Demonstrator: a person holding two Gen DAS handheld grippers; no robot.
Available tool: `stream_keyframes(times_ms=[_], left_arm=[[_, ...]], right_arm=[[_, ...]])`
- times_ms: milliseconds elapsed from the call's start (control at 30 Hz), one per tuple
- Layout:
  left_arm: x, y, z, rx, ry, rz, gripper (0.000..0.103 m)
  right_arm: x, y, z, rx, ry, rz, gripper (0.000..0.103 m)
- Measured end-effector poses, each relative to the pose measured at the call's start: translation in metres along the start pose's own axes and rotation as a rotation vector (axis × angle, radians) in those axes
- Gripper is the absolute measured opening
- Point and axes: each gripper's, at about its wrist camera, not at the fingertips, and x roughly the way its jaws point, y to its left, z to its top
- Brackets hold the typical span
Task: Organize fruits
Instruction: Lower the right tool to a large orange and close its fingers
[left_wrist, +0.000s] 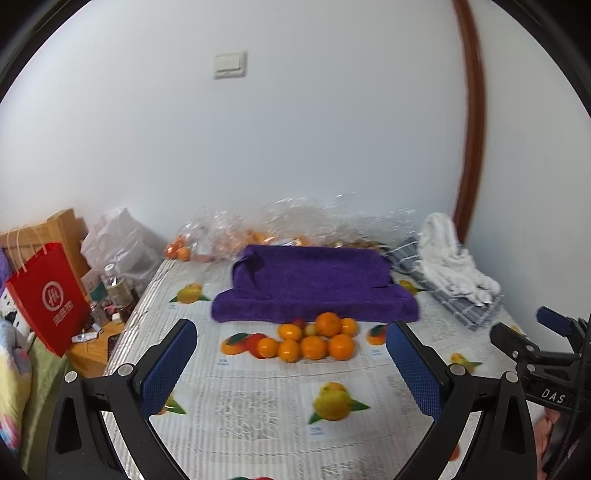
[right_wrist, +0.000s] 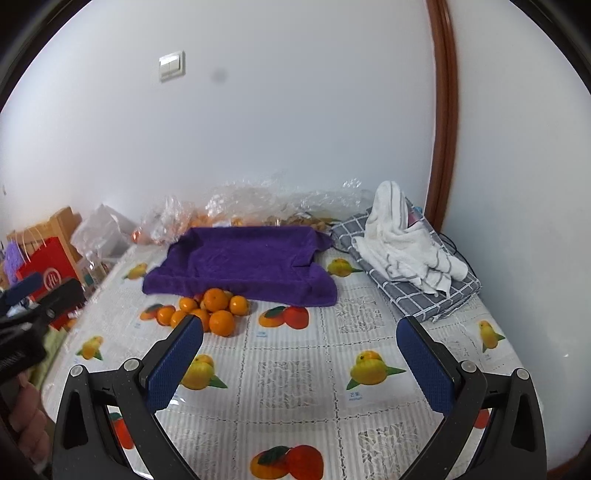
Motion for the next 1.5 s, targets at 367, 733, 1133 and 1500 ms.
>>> stream_keyframes(times_ms=[367, 733, 1133, 1500], left_arm=[[0.073, 0.066, -0.024, -0.003, 0.140, 0.098, 0.102], [0.125, 0.108, -0.062, -0.057, 0.258, 0.081, 0.093], [0.148, 0.107, -0.072, -0.053, 0.349, 0.033, 0.091], [0.193, 0.082, -0.061, -0.109, 0.393, -0.092, 0.071]], right_arm=[[0.105, 0.035, -0.022, -0.024, 0.196, 0.107, 0.086], [0.174, 0.086, -0.032, -0.087, 0.230, 0.244, 0.065], [0.222, 0.093, -0.042, -0.073, 0.319, 0.329, 0.053], [0.215, 0.088, -0.040, -0.128, 0.301, 0.351, 0.042]])
